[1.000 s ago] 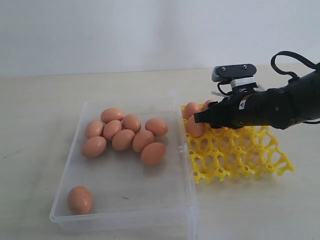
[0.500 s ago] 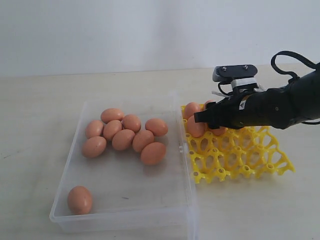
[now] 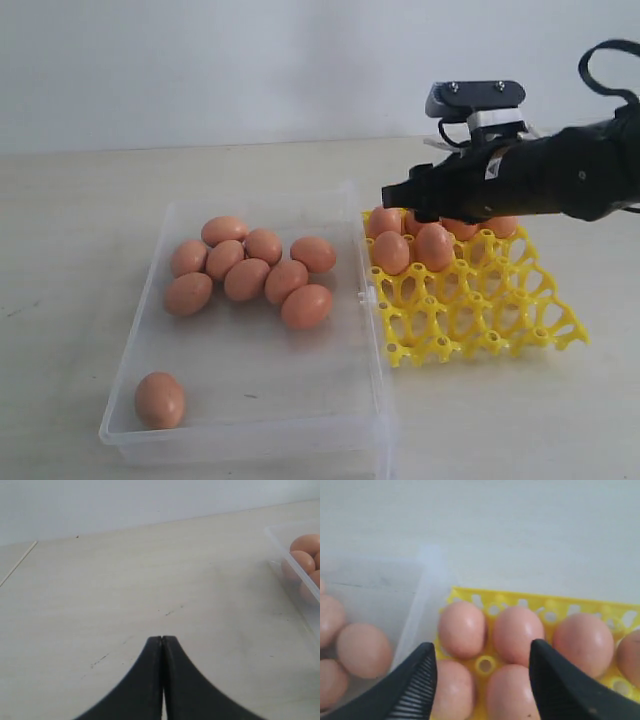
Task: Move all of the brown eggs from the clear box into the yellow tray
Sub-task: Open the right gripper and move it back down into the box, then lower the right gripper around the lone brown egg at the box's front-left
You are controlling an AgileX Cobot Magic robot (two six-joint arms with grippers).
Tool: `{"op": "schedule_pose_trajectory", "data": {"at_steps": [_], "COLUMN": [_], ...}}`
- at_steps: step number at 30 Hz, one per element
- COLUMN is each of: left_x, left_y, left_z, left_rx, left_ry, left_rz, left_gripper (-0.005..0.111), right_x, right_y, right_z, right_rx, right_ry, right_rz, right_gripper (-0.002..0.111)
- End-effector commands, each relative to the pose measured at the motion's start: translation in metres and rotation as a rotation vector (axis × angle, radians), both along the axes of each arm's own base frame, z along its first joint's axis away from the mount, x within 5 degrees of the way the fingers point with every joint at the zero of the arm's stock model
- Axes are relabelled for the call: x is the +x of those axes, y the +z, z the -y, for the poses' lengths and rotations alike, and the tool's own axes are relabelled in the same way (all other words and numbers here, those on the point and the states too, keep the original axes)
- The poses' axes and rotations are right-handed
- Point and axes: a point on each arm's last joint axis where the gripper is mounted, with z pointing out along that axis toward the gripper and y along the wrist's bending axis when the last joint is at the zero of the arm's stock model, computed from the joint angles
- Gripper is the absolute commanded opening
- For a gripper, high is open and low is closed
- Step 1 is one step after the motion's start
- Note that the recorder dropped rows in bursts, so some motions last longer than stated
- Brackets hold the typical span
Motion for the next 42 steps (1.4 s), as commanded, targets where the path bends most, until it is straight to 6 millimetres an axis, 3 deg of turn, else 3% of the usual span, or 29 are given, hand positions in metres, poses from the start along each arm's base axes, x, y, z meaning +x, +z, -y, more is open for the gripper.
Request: {"op": "schedule_pose_trajectory", "data": {"at_steps": [1, 3, 6, 9, 14, 15, 18, 20, 42], "left_x": [0.0, 0.0, 0.0, 0.0, 0.0, 0.0, 0.0, 0.0, 0.0], "left_y": [0.002, 0.002, 0.002, 0.002, 0.002, 0.002, 0.002, 0.002, 0.002], "left_z": [0.0, 0.0, 0.0, 0.0, 0.0, 0.0, 0.0, 0.0, 0.0], "left_rx": [-0.005, -0.005, -0.005, -0.005, -0.005, -0.005, -0.005, -0.005, -0.005], "left_ry": [0.003, 0.003, 0.003, 0.003, 0.003, 0.003, 0.003, 0.003, 0.003], "left_rz": [0.016, 0.016, 0.016, 0.016, 0.016, 0.016, 0.016, 0.016, 0.016], "left_gripper": [0.0, 0.0, 0.0, 0.0, 0.0, 0.0, 0.0, 0.0, 0.0], "right_x": [-0.012, -0.019, -0.031, -0.038, -0.038, -0.038, -0.036, -0.035, -0.04], "right_y": [0.034, 0.052, 0.064, 0.063, 0.036, 0.032, 0.015, 0.011, -0.021], "right_z": [-0.026, -0.051, -0.092, -0.14, -0.19, -0.197, -0.217, -0.226, -0.25], "right_rx": [-0.046, -0.136, -0.192, -0.226, -0.287, -0.292, -0.269, -0.244, -0.169], "right_ry": [0.098, 0.226, 0.423, 0.611, 0.707, 0.72, 0.731, 0.704, 0.686], "right_rz": [-0.055, -0.139, -0.278, -0.398, -0.511, -0.526, -0.605, -0.618, -0.652], "right_gripper": [0.035, 0.016, 0.011, 0.017, 0.019, 0.022, 0.046, 0.055, 0.055]}}
